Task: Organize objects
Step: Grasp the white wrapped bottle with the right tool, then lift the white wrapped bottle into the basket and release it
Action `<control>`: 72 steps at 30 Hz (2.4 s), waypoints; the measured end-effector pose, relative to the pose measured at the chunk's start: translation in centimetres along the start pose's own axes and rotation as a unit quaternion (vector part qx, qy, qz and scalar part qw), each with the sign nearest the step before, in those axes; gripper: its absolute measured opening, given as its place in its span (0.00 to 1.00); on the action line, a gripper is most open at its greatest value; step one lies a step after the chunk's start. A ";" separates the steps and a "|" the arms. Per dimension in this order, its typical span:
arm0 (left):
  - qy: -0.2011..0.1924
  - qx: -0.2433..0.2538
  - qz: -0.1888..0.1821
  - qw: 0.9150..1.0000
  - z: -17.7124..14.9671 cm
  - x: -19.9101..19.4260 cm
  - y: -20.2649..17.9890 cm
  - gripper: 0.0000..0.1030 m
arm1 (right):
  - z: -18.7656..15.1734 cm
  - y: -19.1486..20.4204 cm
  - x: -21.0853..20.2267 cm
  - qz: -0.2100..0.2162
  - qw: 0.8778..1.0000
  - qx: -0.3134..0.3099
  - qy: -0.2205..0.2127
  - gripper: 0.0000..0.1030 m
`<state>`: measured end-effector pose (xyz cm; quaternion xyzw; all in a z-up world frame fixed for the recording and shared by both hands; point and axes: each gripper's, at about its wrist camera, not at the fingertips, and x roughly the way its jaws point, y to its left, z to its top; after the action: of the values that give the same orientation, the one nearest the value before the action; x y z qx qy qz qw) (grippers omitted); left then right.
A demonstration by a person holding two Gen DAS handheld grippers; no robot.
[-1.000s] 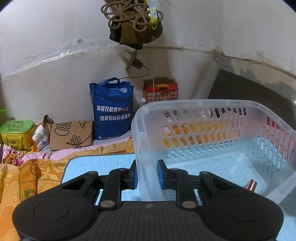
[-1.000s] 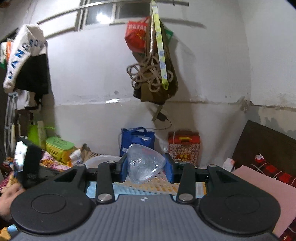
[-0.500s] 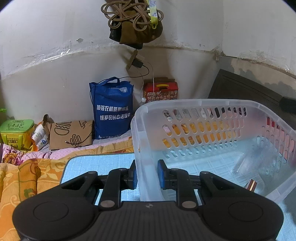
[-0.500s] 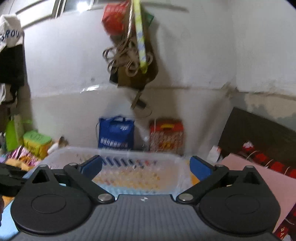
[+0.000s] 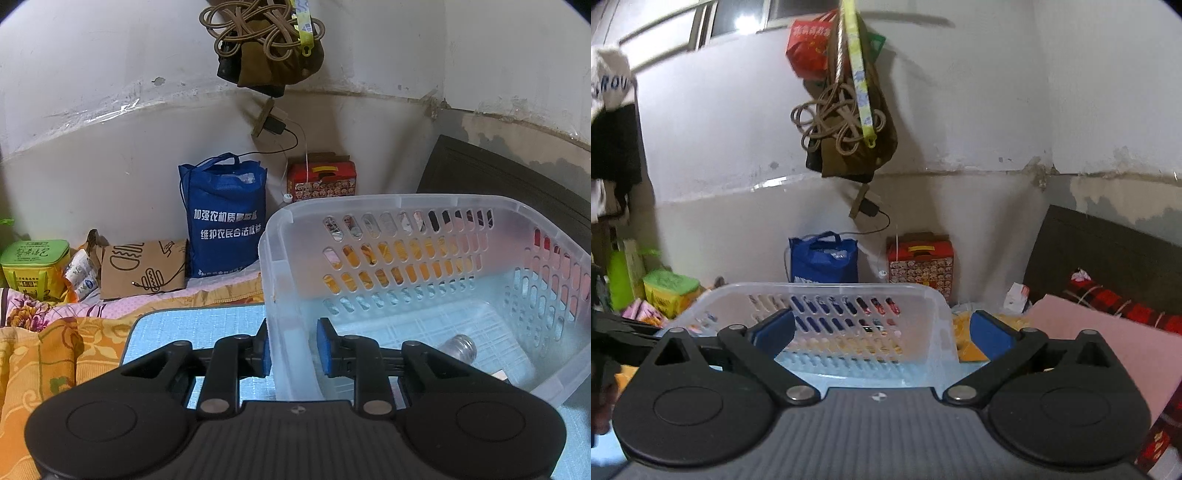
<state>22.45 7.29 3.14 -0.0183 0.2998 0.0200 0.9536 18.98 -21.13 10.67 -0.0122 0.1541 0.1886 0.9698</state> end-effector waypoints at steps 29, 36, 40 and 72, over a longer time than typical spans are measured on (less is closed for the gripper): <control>-0.002 -0.001 0.005 1.000 0.1 0.1 0.3 0.27 | -15.1 6.7 -6.6 0.074 0.994 0.023 0.071 0.88; -0.002 -0.001 0.004 1.000 0.2 0.2 0.5 0.27 | -15.8 6.8 -6.0 0.076 0.994 0.011 0.079 0.55; -0.002 -0.002 0.003 1.000 0.2 0.1 0.4 0.27 | -15.7 6.7 -6.5 0.078 0.994 0.010 0.070 0.48; -0.002 0.000 0.005 1.000 -0.1 0.2 0.2 0.27 | -1.4 1.5 -5.9 0.042 0.997 -0.008 -0.064 0.48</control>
<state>22.54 7.49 2.98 -0.0168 0.2981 0.0253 0.9541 12.85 -22.00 11.19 -0.0018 0.0907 0.2311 0.9687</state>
